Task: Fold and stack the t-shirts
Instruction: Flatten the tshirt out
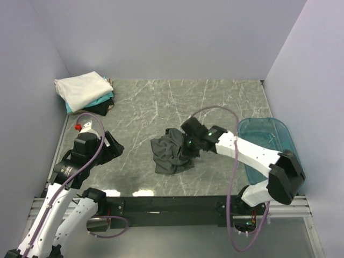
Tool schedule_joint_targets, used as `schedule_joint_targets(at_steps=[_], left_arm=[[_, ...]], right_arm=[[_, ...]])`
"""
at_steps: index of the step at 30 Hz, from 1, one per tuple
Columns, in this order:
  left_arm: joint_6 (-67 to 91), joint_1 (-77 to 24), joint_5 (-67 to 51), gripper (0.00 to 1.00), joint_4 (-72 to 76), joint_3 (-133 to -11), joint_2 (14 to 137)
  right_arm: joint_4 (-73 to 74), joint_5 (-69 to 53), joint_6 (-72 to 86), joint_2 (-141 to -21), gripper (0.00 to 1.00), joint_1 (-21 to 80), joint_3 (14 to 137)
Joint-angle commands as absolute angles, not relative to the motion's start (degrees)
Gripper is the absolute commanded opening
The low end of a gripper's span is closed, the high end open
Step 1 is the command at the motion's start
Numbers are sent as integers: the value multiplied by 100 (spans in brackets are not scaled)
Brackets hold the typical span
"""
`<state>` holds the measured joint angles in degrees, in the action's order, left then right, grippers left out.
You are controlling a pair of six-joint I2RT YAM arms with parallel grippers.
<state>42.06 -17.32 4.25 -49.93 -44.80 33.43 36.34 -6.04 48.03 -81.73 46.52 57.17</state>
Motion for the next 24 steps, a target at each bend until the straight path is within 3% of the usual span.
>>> schedule_joint_targets(at_steps=[1, 7, 9, 12, 19, 24], left_arm=[[4025, -1714, 211, 80, -4711, -4526, 3401], [4131, -1740, 44, 76, -4527, -4491, 3357], [4157, -1810, -52, 74, -4299, -4482, 3419], [4210, -2021, -18, 73, -4123, -4579, 3612], [4456, -2829, 237, 73, -3604, -4729, 4086], [4807, -3866, 667, 74, -3130, -4562, 4771]], right_arm=[[4717, -141, 4431, -7401, 0, 4265, 7140], [5598, -9, 4017, -6724, 0, 3279, 9085], [5756, 174, 3947, -6583, 0, 2972, 9167], [5845, 325, 3902, -6390, 0, 2515, 8668], [4984, 27, 4060, -5950, 0, 1934, 5936], [4782, 18, 4175, -5836, 0, 1942, 5423]])
